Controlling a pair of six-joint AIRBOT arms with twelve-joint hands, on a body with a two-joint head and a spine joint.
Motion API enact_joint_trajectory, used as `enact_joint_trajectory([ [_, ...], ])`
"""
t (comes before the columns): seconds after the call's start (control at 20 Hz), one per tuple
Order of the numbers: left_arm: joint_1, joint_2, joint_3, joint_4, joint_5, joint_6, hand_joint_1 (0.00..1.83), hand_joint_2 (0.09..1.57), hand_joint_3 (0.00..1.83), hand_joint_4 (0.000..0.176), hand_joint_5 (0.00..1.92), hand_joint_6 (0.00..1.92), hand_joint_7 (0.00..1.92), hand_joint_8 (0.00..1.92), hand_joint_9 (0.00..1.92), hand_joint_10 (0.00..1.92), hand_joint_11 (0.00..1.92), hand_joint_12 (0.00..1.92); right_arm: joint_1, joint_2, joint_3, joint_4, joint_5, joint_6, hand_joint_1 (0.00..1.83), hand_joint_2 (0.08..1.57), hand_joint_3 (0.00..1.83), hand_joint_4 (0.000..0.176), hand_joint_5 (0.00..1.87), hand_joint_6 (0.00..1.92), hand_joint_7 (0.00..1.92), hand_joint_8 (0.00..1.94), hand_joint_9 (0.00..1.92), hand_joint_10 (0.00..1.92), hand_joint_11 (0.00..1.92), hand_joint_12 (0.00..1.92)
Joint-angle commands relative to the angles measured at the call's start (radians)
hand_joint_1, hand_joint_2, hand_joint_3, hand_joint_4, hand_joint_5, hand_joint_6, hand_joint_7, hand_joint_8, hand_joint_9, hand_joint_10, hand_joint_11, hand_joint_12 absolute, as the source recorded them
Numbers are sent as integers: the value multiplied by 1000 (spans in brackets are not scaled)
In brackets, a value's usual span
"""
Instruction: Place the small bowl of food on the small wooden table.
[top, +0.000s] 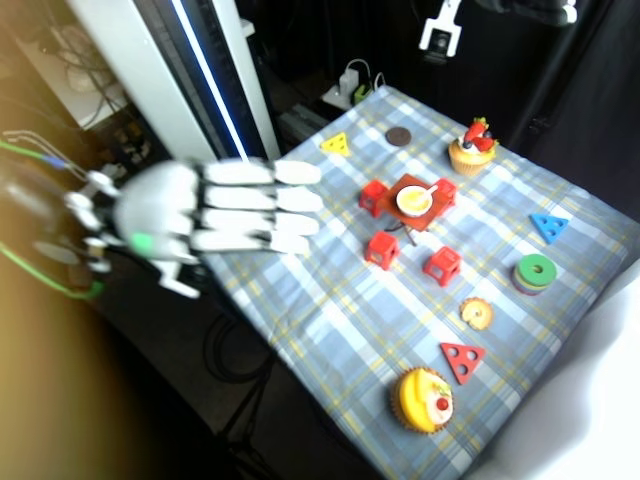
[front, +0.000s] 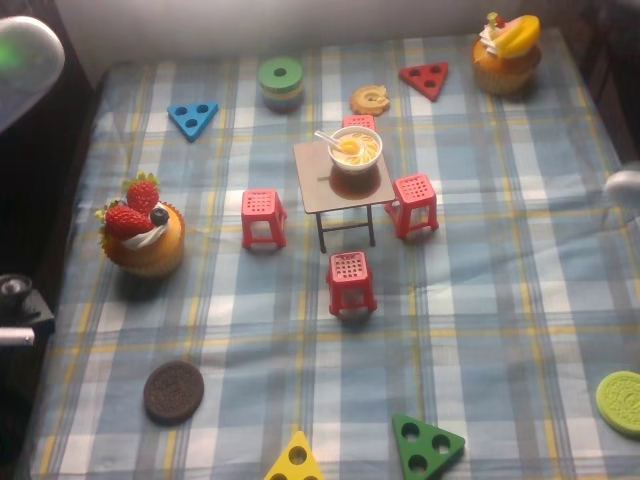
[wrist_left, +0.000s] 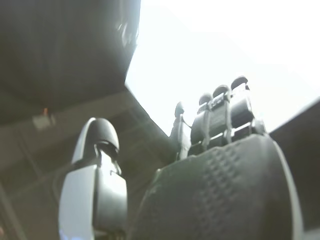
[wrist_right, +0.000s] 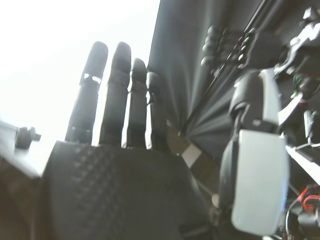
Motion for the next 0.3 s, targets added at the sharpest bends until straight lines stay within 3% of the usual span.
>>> enact_joint_trajectory([
  [0.0,-4,-4,13,-44,-173,-30,201,1156,7,19,229,28,76,16,52,0,0,267,6,1,0,14,115,2,610,1146,2,74,206,4,360,0,455,0,85,909],
  [0.05,-13,-10,21,-40,-173,-32,207,1384,30,0,594,104,245,15,185,22,0,343,6,1,-2,21,115,2,474,1245,14,66,183,1,95,0,239,1,2,542],
  [0.1,-18,-8,19,-38,-173,-44,259,1468,3,12,516,70,382,13,405,35,0,814,7,0,-6,1,115,1,341,1227,3,100,194,4,39,2,89,7,0,108],
  [0.15,-21,-10,25,-38,-173,-67,56,1450,0,91,419,25,325,11,288,22,0,516,21,5,-17,-30,116,-12,220,1215,0,123,268,26,45,7,19,2,0,21],
  [0.2,-28,-12,32,-30,-173,-107,191,1428,0,159,435,33,298,2,160,8,0,211,58,26,-36,-66,116,-41,353,1205,0,116,162,14,8,1,3,0,0,3],
  [0.25,-48,-14,36,-15,-173,-131,276,1254,26,92,391,13,309,2,214,10,0,522,69,33,-42,-88,116,-50,504,1228,0,93,210,11,153,13,167,18,55,33],
])
